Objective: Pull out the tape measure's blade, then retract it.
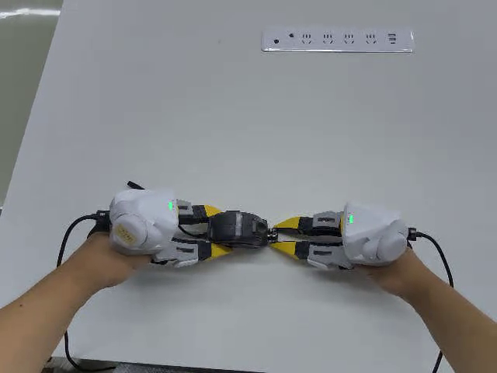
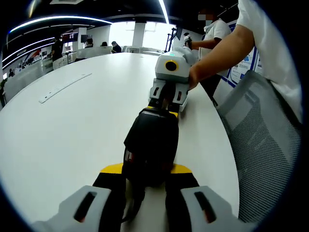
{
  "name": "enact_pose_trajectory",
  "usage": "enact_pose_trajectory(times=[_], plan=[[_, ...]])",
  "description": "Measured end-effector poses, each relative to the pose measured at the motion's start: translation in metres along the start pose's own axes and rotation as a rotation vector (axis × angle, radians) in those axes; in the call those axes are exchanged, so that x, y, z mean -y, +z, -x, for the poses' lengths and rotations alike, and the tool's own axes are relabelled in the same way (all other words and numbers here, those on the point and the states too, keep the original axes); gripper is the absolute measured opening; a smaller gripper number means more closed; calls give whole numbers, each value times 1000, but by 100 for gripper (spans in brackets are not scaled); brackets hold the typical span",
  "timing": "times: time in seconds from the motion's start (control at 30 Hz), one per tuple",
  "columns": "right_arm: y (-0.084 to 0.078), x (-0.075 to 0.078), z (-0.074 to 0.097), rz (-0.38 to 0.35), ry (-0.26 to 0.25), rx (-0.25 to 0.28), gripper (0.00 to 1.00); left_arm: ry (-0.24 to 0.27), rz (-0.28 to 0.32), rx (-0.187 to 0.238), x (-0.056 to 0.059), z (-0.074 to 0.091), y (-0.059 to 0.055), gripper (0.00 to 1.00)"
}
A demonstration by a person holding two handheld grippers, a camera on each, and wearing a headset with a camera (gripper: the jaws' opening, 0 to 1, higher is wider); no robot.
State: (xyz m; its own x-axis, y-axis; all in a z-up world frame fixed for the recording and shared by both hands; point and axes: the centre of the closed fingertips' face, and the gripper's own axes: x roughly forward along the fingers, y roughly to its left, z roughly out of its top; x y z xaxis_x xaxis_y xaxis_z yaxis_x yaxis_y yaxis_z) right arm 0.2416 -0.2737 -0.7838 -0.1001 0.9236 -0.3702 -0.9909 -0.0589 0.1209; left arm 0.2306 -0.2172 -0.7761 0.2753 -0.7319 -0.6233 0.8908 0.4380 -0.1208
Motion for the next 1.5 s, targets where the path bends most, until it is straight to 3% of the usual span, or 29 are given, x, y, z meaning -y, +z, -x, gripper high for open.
enact_pose_trajectory(times=[1.5], plan=[[-15, 1, 43, -42, -30, -3, 12, 1, 7, 14, 0, 1, 0, 27]])
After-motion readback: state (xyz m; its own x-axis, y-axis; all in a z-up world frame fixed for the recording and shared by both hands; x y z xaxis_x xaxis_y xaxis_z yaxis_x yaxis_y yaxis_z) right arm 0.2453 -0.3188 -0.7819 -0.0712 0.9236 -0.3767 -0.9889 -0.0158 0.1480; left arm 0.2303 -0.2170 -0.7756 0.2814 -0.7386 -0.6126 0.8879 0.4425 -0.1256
